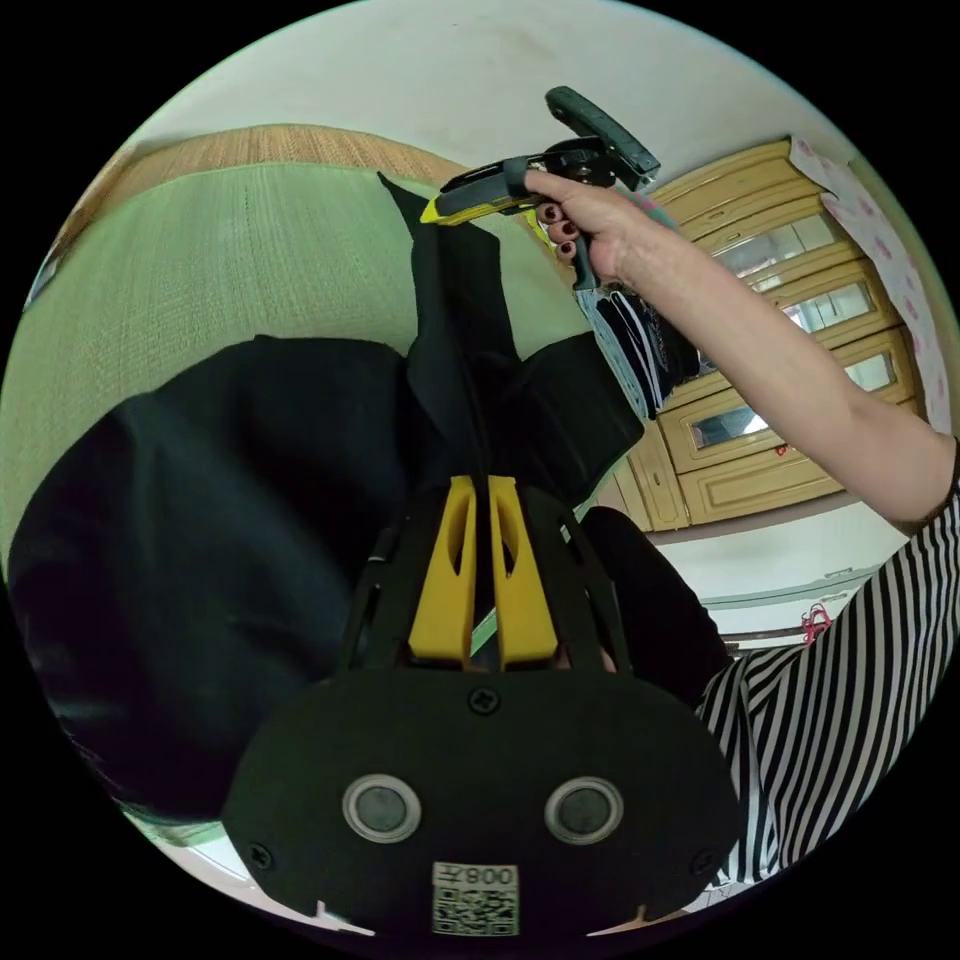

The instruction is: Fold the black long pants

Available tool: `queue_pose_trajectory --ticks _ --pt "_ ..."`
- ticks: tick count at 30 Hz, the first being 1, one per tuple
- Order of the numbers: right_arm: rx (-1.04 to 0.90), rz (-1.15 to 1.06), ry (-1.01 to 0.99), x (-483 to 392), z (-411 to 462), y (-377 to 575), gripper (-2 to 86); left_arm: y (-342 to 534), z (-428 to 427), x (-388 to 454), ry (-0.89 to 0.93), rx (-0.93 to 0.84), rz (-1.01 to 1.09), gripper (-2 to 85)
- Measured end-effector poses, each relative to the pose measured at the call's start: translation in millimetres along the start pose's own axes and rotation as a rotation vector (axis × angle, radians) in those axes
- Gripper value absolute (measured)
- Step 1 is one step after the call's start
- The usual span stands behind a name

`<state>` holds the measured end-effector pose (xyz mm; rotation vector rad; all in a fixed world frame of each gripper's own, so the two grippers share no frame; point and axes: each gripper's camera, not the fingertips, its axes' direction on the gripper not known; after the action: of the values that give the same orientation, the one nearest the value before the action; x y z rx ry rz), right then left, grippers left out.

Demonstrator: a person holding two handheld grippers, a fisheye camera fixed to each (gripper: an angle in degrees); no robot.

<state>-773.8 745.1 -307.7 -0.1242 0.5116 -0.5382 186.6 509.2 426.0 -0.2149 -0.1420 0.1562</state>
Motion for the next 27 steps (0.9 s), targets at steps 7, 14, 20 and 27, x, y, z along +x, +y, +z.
queue_pose_trajectory --ticks 7,14,20,27 --pt "0.198 0.002 -0.100 44.2 -60.0 135.0 0.5 -1.1 -19.9 63.9 -0.133 -0.045 0.162 1.6" --pt "0.309 0.084 -0.149 76.8 -49.1 277.0 0.5 5.6 -17.1 111.6 -0.276 -0.156 0.272 1.0" --pt "0.293 0.179 -0.204 105.6 8.5 381.5 0.4 14.4 1.8 134.9 -0.378 -0.301 0.328 0.9" --pt "0.251 0.249 -0.235 126.6 81.4 463.7 0.4 19.6 17.7 139.3 -0.435 -0.420 0.306 1.2"
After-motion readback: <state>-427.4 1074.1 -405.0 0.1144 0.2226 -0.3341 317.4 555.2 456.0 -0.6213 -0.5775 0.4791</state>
